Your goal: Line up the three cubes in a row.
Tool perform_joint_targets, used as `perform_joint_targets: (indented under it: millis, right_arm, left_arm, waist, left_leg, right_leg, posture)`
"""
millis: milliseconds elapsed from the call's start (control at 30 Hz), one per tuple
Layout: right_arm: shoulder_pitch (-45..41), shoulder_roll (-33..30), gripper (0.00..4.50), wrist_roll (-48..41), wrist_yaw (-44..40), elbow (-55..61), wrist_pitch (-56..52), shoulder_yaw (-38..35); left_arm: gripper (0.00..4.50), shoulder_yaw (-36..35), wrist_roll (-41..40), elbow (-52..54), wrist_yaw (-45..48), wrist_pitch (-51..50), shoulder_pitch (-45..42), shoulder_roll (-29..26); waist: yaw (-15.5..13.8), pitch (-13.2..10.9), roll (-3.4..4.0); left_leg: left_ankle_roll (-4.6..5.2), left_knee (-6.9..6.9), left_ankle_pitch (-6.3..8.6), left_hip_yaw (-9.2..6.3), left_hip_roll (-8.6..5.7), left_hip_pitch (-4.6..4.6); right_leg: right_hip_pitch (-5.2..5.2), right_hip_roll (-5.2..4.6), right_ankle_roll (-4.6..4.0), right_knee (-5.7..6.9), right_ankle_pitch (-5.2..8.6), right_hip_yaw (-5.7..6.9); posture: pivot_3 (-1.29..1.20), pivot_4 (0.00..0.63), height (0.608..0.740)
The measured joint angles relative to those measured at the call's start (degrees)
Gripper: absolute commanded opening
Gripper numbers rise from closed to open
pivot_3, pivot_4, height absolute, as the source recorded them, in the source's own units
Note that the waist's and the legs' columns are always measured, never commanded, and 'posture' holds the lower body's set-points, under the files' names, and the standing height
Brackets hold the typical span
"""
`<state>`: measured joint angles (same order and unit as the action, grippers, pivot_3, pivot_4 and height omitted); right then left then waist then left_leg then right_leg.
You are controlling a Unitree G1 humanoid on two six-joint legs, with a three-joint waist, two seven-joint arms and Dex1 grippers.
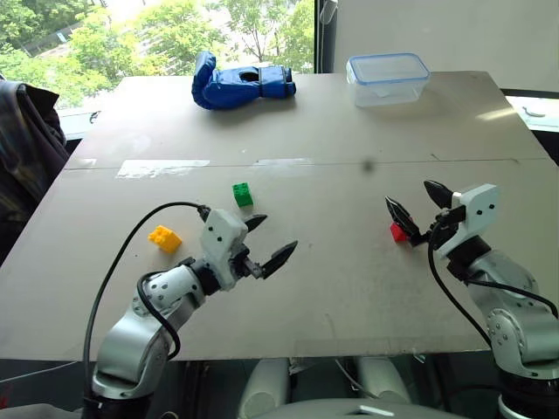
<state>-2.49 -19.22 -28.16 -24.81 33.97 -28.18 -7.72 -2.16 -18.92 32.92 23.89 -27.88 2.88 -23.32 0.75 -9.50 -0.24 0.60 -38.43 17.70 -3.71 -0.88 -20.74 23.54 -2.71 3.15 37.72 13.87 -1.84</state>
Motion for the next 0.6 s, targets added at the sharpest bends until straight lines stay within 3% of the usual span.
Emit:
perform_joint_targets:
  millis: [100, 200, 600]
  right_arm:
    - [1.53, -2.93, 4.42, -6.28, -5.95, 2.55, -1.29, 1.16]
    - [2.15, -5.54, 4.42, -7.01, -9.01, 2.55, -1.32, 2.38]
    - [0.31, -6.08, 4.42, -2.54, -11.99, -0.79, 3.55, 7.76]
  left_arm:
    - [4.5, 1.15, 6.7, -1.8, -8.19, 0.77, 0.59, 3.7]
    - [4.5, 0.63, 9.7, -4.31, -12.38, 0.75, -0.55, 6.11]
    - [4.5, 3.24, 22.97, -25.73, -26.79, 7.03, -14.25, 13.87]
  waist:
    - [0.0, -0.02, -0.08]
    - [-0.06, -0.02, -0.08]
    - [-0.2, 0.03, -0.25]
  left_leg:
    - [0.01, 0.0, 0.01, -0.02, -0.03, -0.03]
    - [0.02, -0.01, 0.0, -0.01, -0.08, -0.01]
    - [-0.22, -0.07, -0.13, -0.18, -0.29, -0.1]
  right_leg:
    - [0.01, -0.03, 0.0, -0.03, 0.0, 0.04]
    - [0.0, -0.07, 0.01, 0.0, 0.0, 0.05]
    - [0.02, -0.16, 0.01, 0.02, -0.01, 0.23]
  posture:
    - [0.0, 0.15, 0.74]
    - [0.0, 0.15, 0.74]
    - [0.0, 0.15, 0.74]
